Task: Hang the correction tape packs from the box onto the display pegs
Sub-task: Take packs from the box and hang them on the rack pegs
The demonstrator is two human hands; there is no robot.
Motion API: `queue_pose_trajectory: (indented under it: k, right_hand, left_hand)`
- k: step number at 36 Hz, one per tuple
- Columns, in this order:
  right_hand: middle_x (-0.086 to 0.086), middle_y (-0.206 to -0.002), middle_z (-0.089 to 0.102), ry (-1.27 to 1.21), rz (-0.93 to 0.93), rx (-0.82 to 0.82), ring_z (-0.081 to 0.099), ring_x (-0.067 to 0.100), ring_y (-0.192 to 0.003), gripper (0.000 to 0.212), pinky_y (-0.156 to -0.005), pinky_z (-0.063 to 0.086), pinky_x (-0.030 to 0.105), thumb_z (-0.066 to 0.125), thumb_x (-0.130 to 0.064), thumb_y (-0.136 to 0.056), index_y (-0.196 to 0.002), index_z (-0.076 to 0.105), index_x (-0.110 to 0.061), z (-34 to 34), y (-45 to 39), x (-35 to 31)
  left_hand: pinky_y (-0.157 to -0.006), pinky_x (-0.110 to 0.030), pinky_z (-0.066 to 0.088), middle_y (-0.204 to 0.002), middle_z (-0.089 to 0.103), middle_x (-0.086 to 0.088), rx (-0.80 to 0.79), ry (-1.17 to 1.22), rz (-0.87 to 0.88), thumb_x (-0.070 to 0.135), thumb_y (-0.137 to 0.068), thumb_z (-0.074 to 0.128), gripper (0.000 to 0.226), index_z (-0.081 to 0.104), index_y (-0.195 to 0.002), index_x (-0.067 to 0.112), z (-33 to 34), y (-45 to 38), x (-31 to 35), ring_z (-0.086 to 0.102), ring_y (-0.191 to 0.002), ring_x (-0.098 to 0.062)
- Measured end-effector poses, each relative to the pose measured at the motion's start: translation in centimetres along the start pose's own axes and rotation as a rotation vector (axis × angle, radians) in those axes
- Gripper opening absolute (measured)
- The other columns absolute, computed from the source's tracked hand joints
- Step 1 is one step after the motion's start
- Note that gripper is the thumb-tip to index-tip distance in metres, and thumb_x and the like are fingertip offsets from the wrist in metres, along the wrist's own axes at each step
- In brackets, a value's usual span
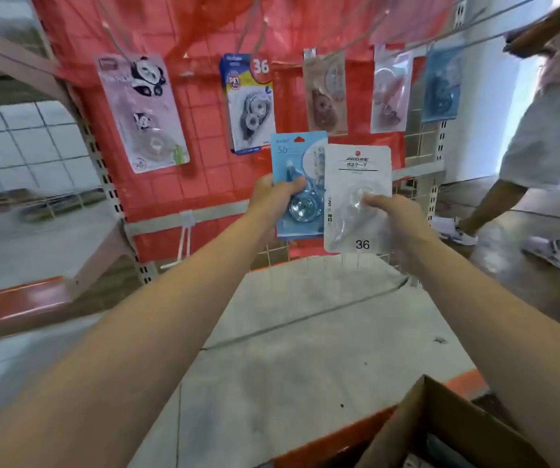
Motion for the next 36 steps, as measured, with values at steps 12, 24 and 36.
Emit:
queue_pose_trajectory:
  k: [12,24,36]
  right_hand:
    - [0.004,-0.104,0.068,0.092,0.295,0.156,0.061,0.019,-0.083,0.019,-0.06,0.04,0.026,0.067,-0.02,-0.085,-0.103,0.065,-0.016,-8.3,-0.2,-7.5]
    - [0.013,-0.108,0.068,0.1,0.5,0.289,0.066,0.031,-0.096,0.014,-0.083,0.055,0.046,0.067,-0.017,-0.086,-0.097,0.059,-0.013,-15.0,4.1,-24.6]
    - [0.007,-0.097,0.067,0.212,0.346,0.249,0.065,0.021,-0.08,0.01,-0.063,0.052,0.03,0.061,-0.013,-0.088,-0.097,0.057,-0.013,-16.5,4.5,-42.4]
  left_hand:
    - [-0.088,-0.039,0.055,-0.092,0.069,-0.006,-0.102,-0.116,-0.29,0.009,-0.083,0.071,0.022,0.065,-0.103,0.007,8.7,-1.3,3.0,0.065,-0.084,-0.021]
    - [-0.075,-0.032,0.055,-0.091,0.068,-0.001,-0.248,-0.094,-0.515,0.011,-0.087,0.067,0.013,0.063,-0.098,0.017,18.5,2.3,17.7,0.065,-0.079,-0.017]
    - [-0.059,-0.027,0.055,-0.072,0.071,0.002,-0.276,0.058,-0.407,0.003,-0.086,0.065,0.01,0.064,-0.085,0.013,21.5,0.7,34.1,0.068,-0.062,-0.014]
Point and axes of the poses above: each hand's wrist, its own y-axis away from the middle knuckle, its own z-axis out of the palm, x = y × z, the point moved 10 cm from there along -y, towards the middle knuckle
